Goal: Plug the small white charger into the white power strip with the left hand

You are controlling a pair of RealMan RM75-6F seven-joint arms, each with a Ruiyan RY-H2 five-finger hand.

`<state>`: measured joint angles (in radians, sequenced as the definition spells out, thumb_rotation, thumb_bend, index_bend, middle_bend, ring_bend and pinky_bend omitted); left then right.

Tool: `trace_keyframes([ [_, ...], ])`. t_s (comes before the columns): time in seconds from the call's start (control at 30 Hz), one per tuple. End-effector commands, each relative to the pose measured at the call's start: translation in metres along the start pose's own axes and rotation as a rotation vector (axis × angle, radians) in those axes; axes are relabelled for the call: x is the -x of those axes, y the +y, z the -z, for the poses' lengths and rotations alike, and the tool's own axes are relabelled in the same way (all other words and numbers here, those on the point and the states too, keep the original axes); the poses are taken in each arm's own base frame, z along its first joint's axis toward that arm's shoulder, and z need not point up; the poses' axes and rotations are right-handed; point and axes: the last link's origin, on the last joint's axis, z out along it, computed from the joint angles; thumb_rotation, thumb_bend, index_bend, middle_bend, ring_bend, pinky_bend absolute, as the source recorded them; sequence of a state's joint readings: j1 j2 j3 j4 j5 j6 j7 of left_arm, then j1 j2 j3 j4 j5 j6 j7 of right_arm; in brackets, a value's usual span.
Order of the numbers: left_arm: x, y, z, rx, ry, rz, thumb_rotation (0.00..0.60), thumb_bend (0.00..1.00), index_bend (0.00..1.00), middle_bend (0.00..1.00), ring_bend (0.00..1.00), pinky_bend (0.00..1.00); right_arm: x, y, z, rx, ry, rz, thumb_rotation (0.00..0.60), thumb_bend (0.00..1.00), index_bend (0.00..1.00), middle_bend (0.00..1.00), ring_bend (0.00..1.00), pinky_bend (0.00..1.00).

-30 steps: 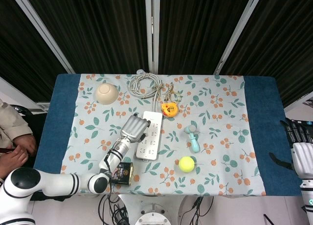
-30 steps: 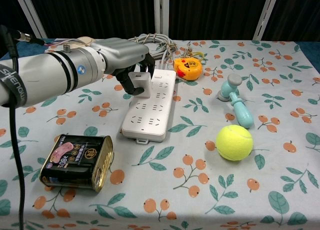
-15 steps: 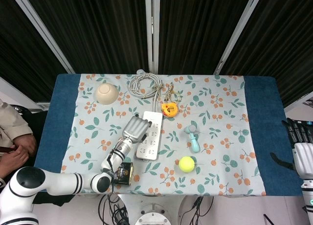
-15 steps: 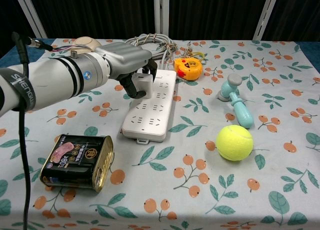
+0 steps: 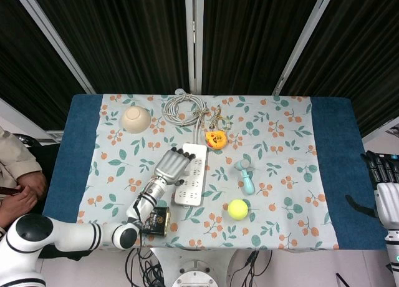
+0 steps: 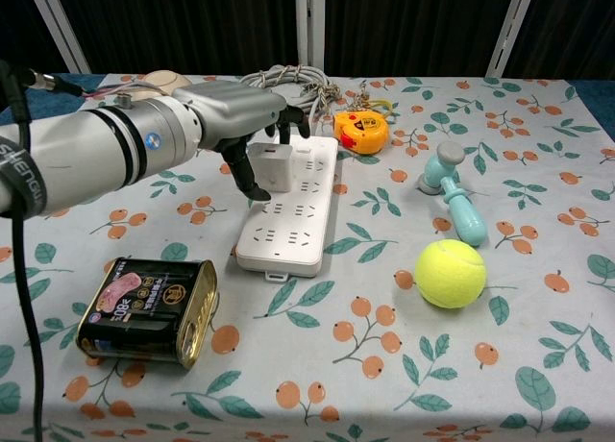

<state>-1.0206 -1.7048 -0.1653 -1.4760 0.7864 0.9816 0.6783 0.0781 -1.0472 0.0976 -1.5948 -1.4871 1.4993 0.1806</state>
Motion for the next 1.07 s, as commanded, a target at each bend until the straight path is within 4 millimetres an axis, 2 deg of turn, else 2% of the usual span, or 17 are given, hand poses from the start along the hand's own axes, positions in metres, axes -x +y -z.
trace_keyframes([
  [0.03,-0.006,-0.007,0.005,-0.012,0.026,0.030,0.600,0.14,0.14,0.21,0.13,0.18,0.000,0.000,0.000,-0.001,0.001,0.000,0.600,0.13,0.00,0.02,0.00,0.00],
  [0.13,-0.016,-0.019,0.012,-0.036,0.073,0.077,0.600,0.14,0.13,0.21,0.13,0.16,-0.001,0.000,0.001,-0.004,0.002,-0.001,0.600,0.13,0.00,0.02,0.00,0.00],
  [0.2,-0.024,-0.036,0.021,-0.073,0.122,0.115,0.600,0.14,0.13,0.21,0.13,0.15,-0.002,0.001,0.001,-0.005,0.003,-0.002,0.600,0.13,0.00,0.02,0.00,0.00],
  [0.33,-0.037,-0.086,0.048,-0.181,0.244,0.208,0.600,0.14,0.14,0.21,0.13,0.12,-0.004,0.002,0.001,-0.011,-0.011,-0.003,0.600,0.13,0.00,0.02,0.00,0.00],
  [0.47,-0.038,-0.152,0.090,-0.319,0.374,0.271,0.600,0.14,0.17,0.22,0.13,0.11,-0.004,0.003,-0.003,-0.027,-0.041,-0.008,0.600,0.13,0.00,0.03,0.00,0.00],
  [0.57,-0.031,-0.188,0.129,-0.394,0.424,0.244,0.600,0.14,0.18,0.22,0.13,0.07,-0.003,0.003,-0.006,-0.038,-0.050,-0.028,0.600,0.13,0.00,0.03,0.00,0.00],
  [0.63,-0.025,-0.204,0.157,-0.422,0.446,0.236,0.600,0.14,0.19,0.22,0.13,0.04,-0.003,0.002,-0.007,-0.044,-0.050,-0.032,0.600,0.13,0.00,0.03,0.00,0.00],
  [0.83,0.000,-0.224,0.223,-0.463,0.414,0.218,0.600,0.14,0.19,0.20,0.07,0.00,0.000,-0.002,-0.005,-0.064,-0.038,-0.040,0.600,0.13,0.00,0.03,0.00,0.00],
  [1.07,0.023,-0.214,0.281,-0.527,0.376,0.256,0.600,0.14,0.19,0.20,0.07,0.00,0.003,-0.010,0.005,-0.079,-0.030,-0.022,0.600,0.13,0.00,0.03,0.00,0.00],
])
